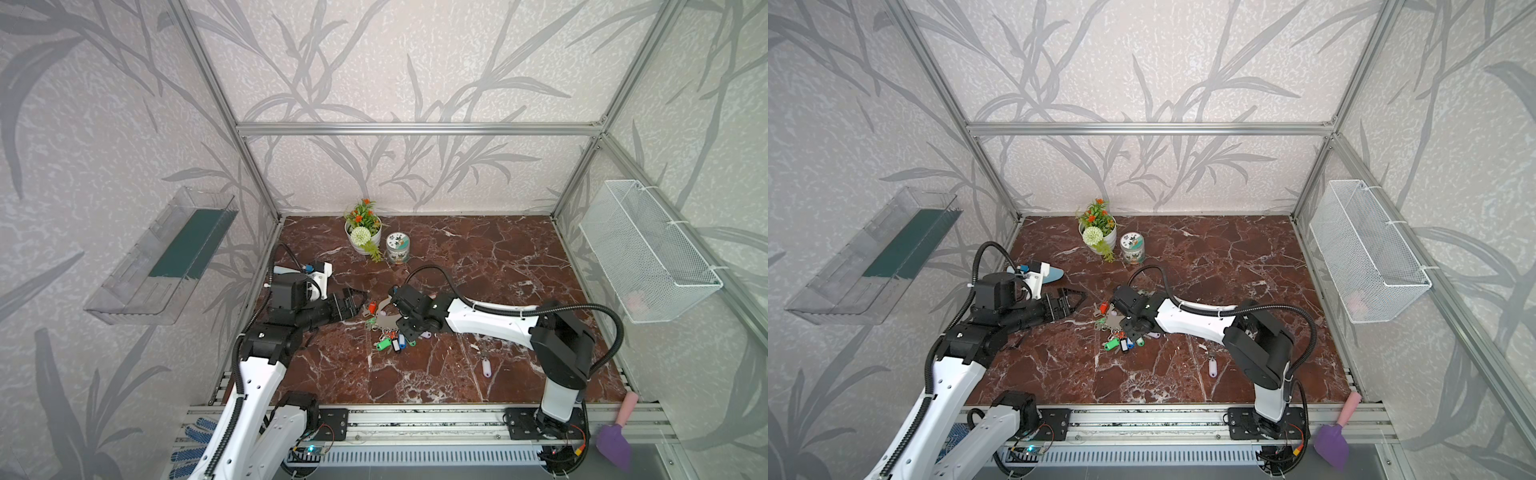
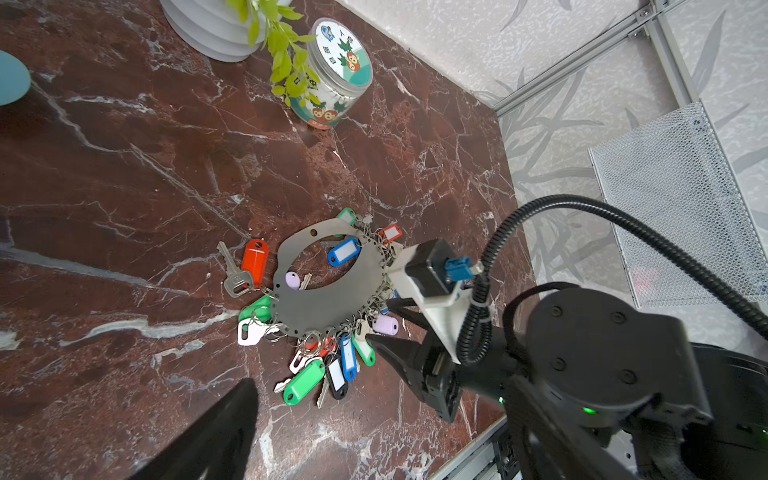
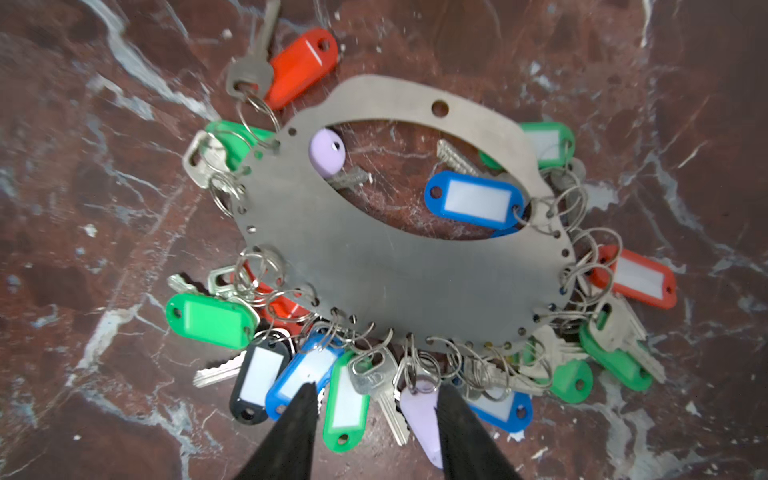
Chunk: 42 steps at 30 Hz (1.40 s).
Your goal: Put the keys on the keyring
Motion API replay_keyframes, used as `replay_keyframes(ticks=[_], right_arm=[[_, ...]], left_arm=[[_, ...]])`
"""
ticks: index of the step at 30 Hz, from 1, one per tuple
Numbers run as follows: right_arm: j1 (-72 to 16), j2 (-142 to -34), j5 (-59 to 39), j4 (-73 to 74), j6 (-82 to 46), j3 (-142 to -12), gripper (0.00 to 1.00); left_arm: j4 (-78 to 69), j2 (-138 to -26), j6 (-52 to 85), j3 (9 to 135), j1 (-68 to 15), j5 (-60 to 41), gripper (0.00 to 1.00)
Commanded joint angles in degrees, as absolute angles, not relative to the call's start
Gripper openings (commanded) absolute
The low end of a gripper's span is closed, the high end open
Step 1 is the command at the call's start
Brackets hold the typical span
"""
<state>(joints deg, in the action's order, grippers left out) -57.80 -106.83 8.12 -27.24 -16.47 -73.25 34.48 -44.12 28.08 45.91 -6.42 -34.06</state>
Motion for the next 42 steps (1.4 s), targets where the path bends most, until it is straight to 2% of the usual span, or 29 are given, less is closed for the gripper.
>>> replay_keyframes(ticks=[1, 4, 11, 16, 20, 42], right_arm=[[-57.36, -108.50, 9.31, -32.25, -17.38, -75.56, 0.45], [-56.79, -109.13, 8.99, -32.01, -17.49, -75.62, 0.43], [-55.99, -110.48, 8.74, -32.35, -17.14, -75.96, 0.26], [-55.57, -110.98, 8.88, -31.89, -16.92, -76.03, 0.25], [-55.27, -111.14, 8.75, -31.28, -16.80, -75.94, 0.19], [-55.02, -110.90, 7.53, -30.59, -16.17, -76.12, 0.06]], left_arm=[[35.26, -42.81, 27.22, 45.34, -6.14, -33.64, 0.93], [35.66, -42.20, 27.15, 45.26, -6.15, -33.09, 0.93], [35.71, -41.67, 27.09, 45.04, -6.06, -32.96, 0.93], [35.59, -41.84, 27.11, 44.97, -5.97, -33.07, 0.93], [35.51, -41.92, 27.24, 44.91, -5.92, -33.13, 0.93], [35.15, -42.22, 27.42, 44.74, -5.39, -33.62, 0.93]])
